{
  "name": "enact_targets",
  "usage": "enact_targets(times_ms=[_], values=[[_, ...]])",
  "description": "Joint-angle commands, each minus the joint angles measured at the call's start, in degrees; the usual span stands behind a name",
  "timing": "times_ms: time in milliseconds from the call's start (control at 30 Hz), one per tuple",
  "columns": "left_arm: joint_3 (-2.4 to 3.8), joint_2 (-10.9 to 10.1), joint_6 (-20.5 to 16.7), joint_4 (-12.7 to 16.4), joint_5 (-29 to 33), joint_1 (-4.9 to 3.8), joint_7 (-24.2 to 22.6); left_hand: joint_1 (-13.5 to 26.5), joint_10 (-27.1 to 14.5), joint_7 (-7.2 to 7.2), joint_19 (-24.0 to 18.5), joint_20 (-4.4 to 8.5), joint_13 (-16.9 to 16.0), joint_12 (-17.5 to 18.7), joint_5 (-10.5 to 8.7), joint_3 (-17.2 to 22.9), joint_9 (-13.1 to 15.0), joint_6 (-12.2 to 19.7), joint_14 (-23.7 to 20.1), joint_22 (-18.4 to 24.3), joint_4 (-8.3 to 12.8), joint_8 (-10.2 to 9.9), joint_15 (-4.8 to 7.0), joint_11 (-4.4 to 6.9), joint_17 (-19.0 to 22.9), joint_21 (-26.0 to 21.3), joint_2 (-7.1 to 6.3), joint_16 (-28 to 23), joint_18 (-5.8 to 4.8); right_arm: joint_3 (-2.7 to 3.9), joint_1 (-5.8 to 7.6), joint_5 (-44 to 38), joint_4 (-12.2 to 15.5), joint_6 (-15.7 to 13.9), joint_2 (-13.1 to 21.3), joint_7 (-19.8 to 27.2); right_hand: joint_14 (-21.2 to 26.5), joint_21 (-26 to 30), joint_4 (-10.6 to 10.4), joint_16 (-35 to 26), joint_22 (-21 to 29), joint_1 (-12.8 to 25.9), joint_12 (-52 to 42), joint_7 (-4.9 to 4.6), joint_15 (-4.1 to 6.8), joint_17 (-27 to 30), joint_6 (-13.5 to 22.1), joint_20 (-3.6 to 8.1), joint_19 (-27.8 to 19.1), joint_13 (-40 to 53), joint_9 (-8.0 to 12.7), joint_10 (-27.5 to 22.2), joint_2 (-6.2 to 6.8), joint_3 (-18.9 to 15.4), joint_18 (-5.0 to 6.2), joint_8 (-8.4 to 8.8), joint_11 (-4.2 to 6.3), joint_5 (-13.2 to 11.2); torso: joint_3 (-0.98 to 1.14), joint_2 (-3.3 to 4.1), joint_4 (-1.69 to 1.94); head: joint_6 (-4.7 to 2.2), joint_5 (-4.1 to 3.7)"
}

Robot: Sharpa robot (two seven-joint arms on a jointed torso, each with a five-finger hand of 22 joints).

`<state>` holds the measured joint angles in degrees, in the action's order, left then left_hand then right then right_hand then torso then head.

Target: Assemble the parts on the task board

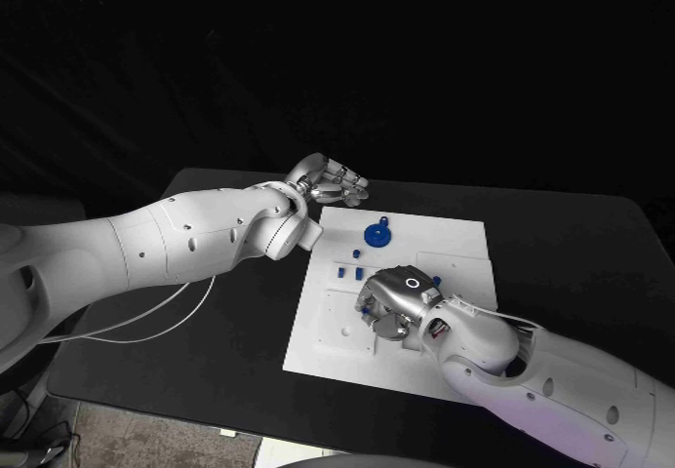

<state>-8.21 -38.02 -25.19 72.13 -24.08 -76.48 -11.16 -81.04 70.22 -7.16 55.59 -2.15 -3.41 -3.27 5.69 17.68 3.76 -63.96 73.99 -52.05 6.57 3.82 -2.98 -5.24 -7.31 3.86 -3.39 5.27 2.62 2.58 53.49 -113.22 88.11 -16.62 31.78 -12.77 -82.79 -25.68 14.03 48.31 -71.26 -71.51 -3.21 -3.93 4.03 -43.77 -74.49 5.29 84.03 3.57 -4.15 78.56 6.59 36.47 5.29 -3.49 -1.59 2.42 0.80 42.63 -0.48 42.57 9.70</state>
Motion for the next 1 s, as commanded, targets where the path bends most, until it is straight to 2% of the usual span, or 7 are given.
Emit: enact_targets(times_ms=[33,300,333,467,633,833,1000], values=[[0.06,0.1,0.5,0.2,0.3,-0.07,-0.3,0.1,-0.1,-0.04,0.3,0.19,0.0,0.0,0.24,-0.4,-0.1,-0.2,0.2,-0.1,0.1,-0.2,-0.17,0.03,-0.1,0.1,0.44,-0.2,-0.76,-0.36,-0.35,0.2,-0.7,1.9,0.0,0.5,0.0,0.4,-0.6,-0.3,0.2,0.4,-0.2,-0.39,-0.18,0.1,1.1,0.10,2.3,0.0,0.2,-0.5,-0.32,-0.2,0.56,-0.09,0.58,0.5,-0.03,-0.04,-0.08,0.02,0.00],[0.06,-0.1,0.7,0.3,0.3,-0.08,-0.2,0.1,-0.1,-0.04,0.3,0.19,0.0,0.0,0.24,-0.4,-0.1,-0.2,0.2,-0.1,0.1,-0.2,-0.17,0.03,-0.1,0.1,0.44,-0.2,-0.76,-0.43,-0.34,2.1,-0.7,0.9,0.5,1.2,0.0,2.0,-1.9,0.0,1.1,2.1,-0.2,-1.40,-1.58,0.8,6.2,-1.37,2.4,-0.1,0.4,-6.0,2.27,-3.4,1.63,-0.10,-1.20,3.4,-0.01,-0.01,-0.15,0.04,-0.15],[0.06,-0.1,0.7,0.3,0.3,-0.08,-0.2,0.1,-0.1,-0.04,0.3,0.19,0.0,0.0,0.24,-0.4,-0.1,-0.2,0.2,-0.1,0.1,-0.2,-0.17,0.03,-0.1,0.1,0.44,-0.2,-0.76,-0.43,-0.34,2.3,-0.7,0.5,0.6,1.3,0.0,2.5,-2.1,0.0,1.4,2.5,-0.2,-1.64,-1.89,1.0,7.2,-1.62,2.4,-0.1,0.5,-7.1,2.96,-4.2,1.78,-0.07,-1.56,3.2,-0.01,-0.01,-0.16,0.08,-0.15],[0.06,-0.2,0.7,0.3,0.3,-0.08,-0.2,0.1,-0.1,-0.04,0.3,0.19,0.0,0.0,0.24,-0.4,-0.1,-0.2,0.2,-0.1,0.1,-0.2,-0.17,0.03,-0.1,0.1,0.44,-0.2,-0.76,-0.44,-0.34,2.8,-0.6,-1.1,0.7,1.4,0.3,4.6,-2.4,0.0,2.8,1.9,-0.2,-2.15,-2.39,1.7,8.8,-2.20,2.2,-0.2,0.5,-9.7,3.81,-6.1,2.60,-0.05,-2.38,1.9,-0.01,-0.03,-0.05,0.04,-0.34],[0.06,-0.2,0.7,0.2,0.3,-0.08,-0.1,0.1,-0.1,-0.04,0.3,0.19,0.0,0.0,0.24,-0.4,-0.1,-0.2,0.2,-0.1,0.1,-0.2,-0.17,0.03,-0.1,0.1,0.44,-0.2,-0.76,-0.44,-0.34,3.1,-0.4,-3.0,1.0,1.3,0.4,6.2,-2.6,-0.1,4.5,1.0,-0.2,-2.37,-2.60,2.7,9.4,-2.62,2.3,-0.2,0.5,-11.2,4.36,-6.9,3.42,-0.07,-2.80,1.7,-0.03,-0.04,0.02,-0.08,-0.55],[0.06,-0.2,0.7,0.2,0.3,-0.08,-0.2,0.0,-0.2,-0.05,0.2,0.16,0.0,0.0,0.18,-0.4,-0.1,-0.2,0.2,-0.3,0.2,-0.2,-0.19,0.02,-0.1,0.1,0.54,-0.2,-0.70,-0.43,-0.34,3.8,0.4,-4.8,1.6,1.4,0.4,6.3,-2.8,0.0,5.2,0.8,-0.1,-2.40,-2.55,3.1,9.6,-2.61,2.3,-0.2,0.5,-11.2,4.56,-7.1,3.53,-0.07,-2.83,1.5,0.00,-0.04,-0.07,-0.20,-0.78],[0.06,-0.2,0.7,0.0,0.3,-0.08,-0.2,0.0,-0.2,-0.05,0.2,0.16,0.0,0.0,0.18,-0.4,-0.1,-0.2,0.2,-0.3,0.2,-0.2,-0.19,0.02,-0.1,0.1,0.54,-0.2,-0.70,-0.31,-0.33,5.4,2.6,-6.0,3.3,1.6,0.4,6.0,-3.3,0.1,5.9,0.6,-0.1,-2.27,-2.52,3.4,9.9,-2.58,2.3,-0.2,0.5,-11.4,4.86,-8.5,3.54,-0.09,-2.80,1.6,-0.04,-0.08,-0.14,-0.49,-1.22]])
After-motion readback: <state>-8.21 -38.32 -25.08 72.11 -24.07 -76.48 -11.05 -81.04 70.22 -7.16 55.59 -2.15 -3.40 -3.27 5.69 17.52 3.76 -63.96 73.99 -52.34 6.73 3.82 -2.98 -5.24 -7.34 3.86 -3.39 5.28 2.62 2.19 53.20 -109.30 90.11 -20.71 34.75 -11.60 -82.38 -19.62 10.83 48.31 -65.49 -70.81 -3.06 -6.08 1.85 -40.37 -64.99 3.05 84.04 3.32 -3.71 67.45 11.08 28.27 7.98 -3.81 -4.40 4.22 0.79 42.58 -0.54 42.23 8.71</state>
